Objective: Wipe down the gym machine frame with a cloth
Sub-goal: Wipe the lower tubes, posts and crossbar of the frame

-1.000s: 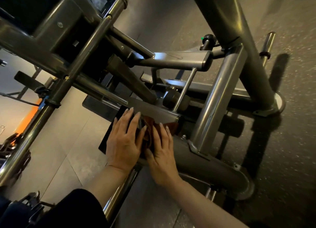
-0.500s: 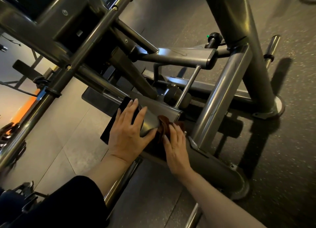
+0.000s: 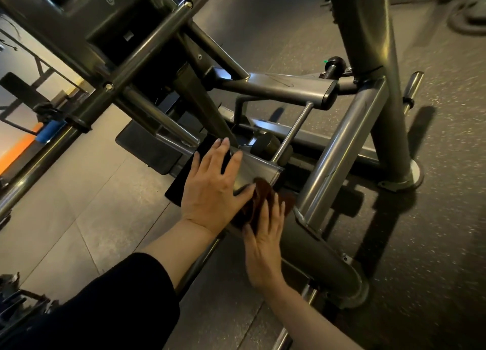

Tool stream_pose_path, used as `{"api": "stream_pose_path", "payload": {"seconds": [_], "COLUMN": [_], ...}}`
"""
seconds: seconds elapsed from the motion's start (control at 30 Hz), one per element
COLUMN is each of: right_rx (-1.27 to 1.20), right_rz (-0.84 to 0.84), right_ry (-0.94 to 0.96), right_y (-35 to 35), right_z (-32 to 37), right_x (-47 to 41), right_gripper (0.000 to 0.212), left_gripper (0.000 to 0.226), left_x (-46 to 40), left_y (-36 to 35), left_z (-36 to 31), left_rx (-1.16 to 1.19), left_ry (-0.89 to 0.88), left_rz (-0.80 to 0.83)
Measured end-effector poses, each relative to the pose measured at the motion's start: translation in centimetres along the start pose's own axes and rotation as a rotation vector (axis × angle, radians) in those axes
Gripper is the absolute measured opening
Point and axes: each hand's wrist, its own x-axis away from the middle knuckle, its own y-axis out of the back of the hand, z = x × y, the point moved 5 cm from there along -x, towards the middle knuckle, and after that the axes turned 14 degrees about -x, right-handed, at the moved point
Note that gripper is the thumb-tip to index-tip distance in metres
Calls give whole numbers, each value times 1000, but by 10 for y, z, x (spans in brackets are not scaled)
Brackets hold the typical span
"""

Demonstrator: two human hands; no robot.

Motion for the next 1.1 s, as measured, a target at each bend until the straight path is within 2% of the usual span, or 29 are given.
{"api": "stream_pose_path", "payload": {"seconds": [0.13, 0.2, 0.3, 0.37, 0.43, 0.57, 0.7, 0.83, 0.93, 1.0, 1.1], "right_rx": [206, 281, 401, 471, 534, 556, 688, 658, 617, 605, 758], "right_rz": [-2, -9, -53, -73, -48, -17, -52, -96, -69, -81, -60], "right_ry": [102, 25, -72, -12, 135, 269, 331, 399, 516, 581, 558], "right_y": [1, 7, 12, 5, -9, -23, -1, -3, -27, -32, -18], "right_z": [-10, -37, -68, -65, -51, -25, -40, -25, 10, 20, -9], "right_x": [-1, 12, 33, 40, 39, 37, 45, 48, 35, 30, 42], "right_gripper": [67, 76, 100, 104, 104, 106, 104, 77, 62, 63, 89], "left_gripper": [67, 69, 73, 69, 62, 73, 81, 97, 89, 87, 84], "left_x": [0, 0, 7, 36, 89, 173, 177, 176, 176, 176, 177], "left_y": [-2, -2, 6, 11, 3, -37, -50, -51, -48, -48, -52], "left_z": [-1, 0, -2, -3, -7, -9, -21, -23, -22, -24, -23], "left_rx": [39, 71, 183, 370, 507, 526, 288, 217, 211, 209, 227], "left_ry": [-4, -5, -9, 44, 124, 283, 152, 135, 120, 114, 155], "left_rz": [20, -2, -117, -247, -312, -112, 44, 78, 71, 71, 35]}}
